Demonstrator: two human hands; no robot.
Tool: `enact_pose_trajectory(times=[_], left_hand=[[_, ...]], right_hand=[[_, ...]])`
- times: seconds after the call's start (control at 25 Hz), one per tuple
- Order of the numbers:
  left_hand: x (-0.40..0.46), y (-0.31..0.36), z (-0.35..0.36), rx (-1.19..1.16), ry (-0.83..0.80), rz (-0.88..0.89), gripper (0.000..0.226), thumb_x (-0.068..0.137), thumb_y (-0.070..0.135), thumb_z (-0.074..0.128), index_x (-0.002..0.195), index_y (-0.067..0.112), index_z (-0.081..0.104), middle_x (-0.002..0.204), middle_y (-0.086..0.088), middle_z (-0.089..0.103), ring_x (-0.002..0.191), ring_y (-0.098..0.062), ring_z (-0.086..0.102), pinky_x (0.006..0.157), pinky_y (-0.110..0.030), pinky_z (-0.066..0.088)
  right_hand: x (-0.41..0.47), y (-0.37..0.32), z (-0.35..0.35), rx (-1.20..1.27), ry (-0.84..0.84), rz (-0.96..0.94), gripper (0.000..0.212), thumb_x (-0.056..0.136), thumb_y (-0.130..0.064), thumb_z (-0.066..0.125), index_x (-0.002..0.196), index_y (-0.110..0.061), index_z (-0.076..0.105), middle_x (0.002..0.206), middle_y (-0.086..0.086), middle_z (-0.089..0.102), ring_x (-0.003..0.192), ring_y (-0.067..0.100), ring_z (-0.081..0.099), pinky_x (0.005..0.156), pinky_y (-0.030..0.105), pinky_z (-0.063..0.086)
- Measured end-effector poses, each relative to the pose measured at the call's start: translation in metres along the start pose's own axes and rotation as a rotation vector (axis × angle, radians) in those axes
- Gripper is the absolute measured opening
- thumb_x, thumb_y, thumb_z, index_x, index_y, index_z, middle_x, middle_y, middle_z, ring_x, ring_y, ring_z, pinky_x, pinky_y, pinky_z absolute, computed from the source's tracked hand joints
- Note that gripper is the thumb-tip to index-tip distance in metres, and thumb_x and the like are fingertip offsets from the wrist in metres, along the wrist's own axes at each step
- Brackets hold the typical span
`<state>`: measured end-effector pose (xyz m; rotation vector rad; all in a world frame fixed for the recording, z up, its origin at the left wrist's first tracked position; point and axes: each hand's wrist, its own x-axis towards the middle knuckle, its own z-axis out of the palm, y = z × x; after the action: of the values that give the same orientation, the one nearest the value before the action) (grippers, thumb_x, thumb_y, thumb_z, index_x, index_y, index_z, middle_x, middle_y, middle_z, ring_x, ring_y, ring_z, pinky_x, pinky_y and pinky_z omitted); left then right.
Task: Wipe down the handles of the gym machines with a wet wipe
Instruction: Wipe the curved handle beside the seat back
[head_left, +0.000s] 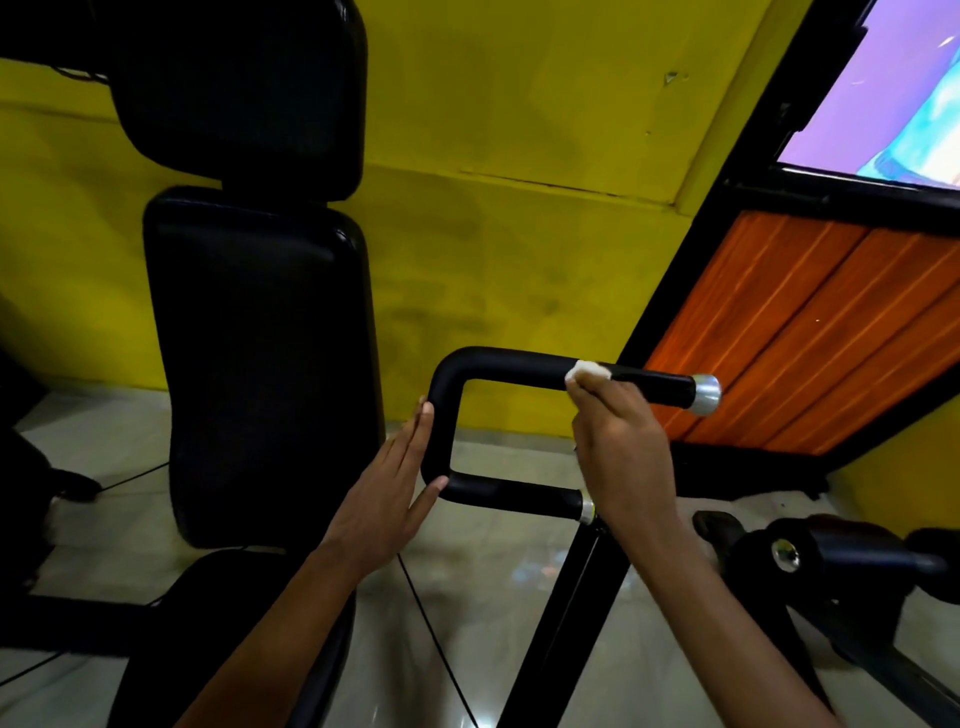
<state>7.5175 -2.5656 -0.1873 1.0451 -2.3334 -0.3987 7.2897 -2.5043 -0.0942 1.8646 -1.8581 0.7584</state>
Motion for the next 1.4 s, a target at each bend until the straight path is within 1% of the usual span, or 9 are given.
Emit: enact_pose_trajectory(times=[0.12,0.28,0.48,0.68,0.92,1.04,1.16,1.28,1.4], left_hand=[[0.001,-0.003,0.0,0.025,0.001,0.018,0.075,0.094,0.055,0.025,0.15,0.024,-0.015,0.16,0.004,0.001,0.145,-0.008,0.011,0.114,-0.025,0.02],[0.001,-0.004,0.002,0.014,-0.005,0.016,0.074,0.094,0.055,0.024,0.148,0.026,-0.018,0.16,0.007,-0.004,0.144,-0.003,0.005,0.115,-0.022,0.014],[0.001,-0.007,0.0,0.033,-0.022,0.043,0.074,0.095,0.054,0.024,0.148,0.025,-0.019,0.16,0.008,-0.007,0.143,-0.001,0.002,0.114,-0.018,0.011],[0.001,-0.009,-0.003,0.044,-0.041,0.064,0.074,0.096,0.052,0.027,0.149,0.024,-0.017,0.16,0.006,-0.006,0.146,-0.005,0.002,0.116,-0.022,0.01],[0.001,-0.008,-0.006,0.108,-0.032,0.061,0.076,0.096,0.051,0.031,0.15,0.021,-0.014,0.158,0.003,0.001,0.145,-0.01,0.009,0.116,-0.022,0.008],[0.001,-0.004,-0.008,0.129,-0.026,0.055,0.077,0.096,0.051,0.03,0.149,0.022,-0.017,0.158,0.004,0.002,0.144,-0.009,0.01,0.116,-0.025,0.014],[0.001,-0.002,-0.009,0.114,-0.042,0.043,0.076,0.096,0.051,0.031,0.149,0.023,-0.017,0.158,0.003,0.002,0.144,-0.007,0.007,0.117,-0.026,0.014],[0.002,-0.002,-0.01,0.127,-0.049,0.028,0.076,0.096,0.052,0.03,0.149,0.024,-0.017,0.158,0.004,0.001,0.144,-0.005,0.004,0.117,-0.027,0.012],[0.002,-0.003,-0.011,0.124,-0.066,0.022,0.076,0.095,0.054,0.029,0.147,0.028,-0.021,0.157,0.008,-0.003,0.144,-0.002,-0.001,0.116,-0.025,0.007]], right_hand=[[-0.004,0.011,-0.01,-0.007,0.047,0.003,0.03,0.083,0.002,0.057,0.112,0.006,0.064,0.111,0.017,0.064,0.093,0.034,0.06,0.075,0.038,0.056],[0.007,-0.003,-0.003,0.053,0.12,0.15,0.028,0.082,0.008,0.062,0.11,0.005,0.065,0.11,0.019,0.064,0.097,0.035,0.056,0.086,0.037,0.047],[0.013,-0.014,0.001,0.131,0.08,0.043,0.021,0.083,0.007,0.061,0.103,0.006,0.067,0.104,0.017,0.066,0.093,0.034,0.059,0.083,0.04,0.052],[0.02,-0.013,-0.001,0.091,0.117,0.251,0.028,0.084,0.006,0.059,0.112,0.003,0.064,0.104,0.019,0.063,0.095,0.034,0.055,0.081,0.039,0.048],[0.023,-0.025,0.008,0.083,0.047,-0.004,0.029,0.082,0.005,0.056,0.109,0.003,0.066,0.105,0.016,0.065,0.086,0.034,0.055,0.077,0.039,0.051],[0.021,-0.007,0.0,0.083,0.072,0.022,0.029,0.081,0.007,0.057,0.108,0.002,0.067,0.103,0.017,0.066,0.086,0.035,0.056,0.078,0.042,0.052],[0.035,-0.021,0.006,0.105,0.108,0.081,0.025,0.081,0.006,0.059,0.104,0.002,0.068,0.099,0.018,0.066,0.084,0.036,0.055,0.075,0.041,0.05],[0.039,-0.046,0.02,0.073,0.061,-0.051,0.025,0.084,-0.001,0.055,0.105,0.002,0.067,0.1,0.016,0.066,0.083,0.033,0.056,0.071,0.037,0.05],[0.03,-0.032,0.015,0.052,0.055,-0.176,0.026,0.085,-0.002,0.053,0.107,0.003,0.066,0.102,0.016,0.066,0.085,0.033,0.057,0.074,0.037,0.052]])
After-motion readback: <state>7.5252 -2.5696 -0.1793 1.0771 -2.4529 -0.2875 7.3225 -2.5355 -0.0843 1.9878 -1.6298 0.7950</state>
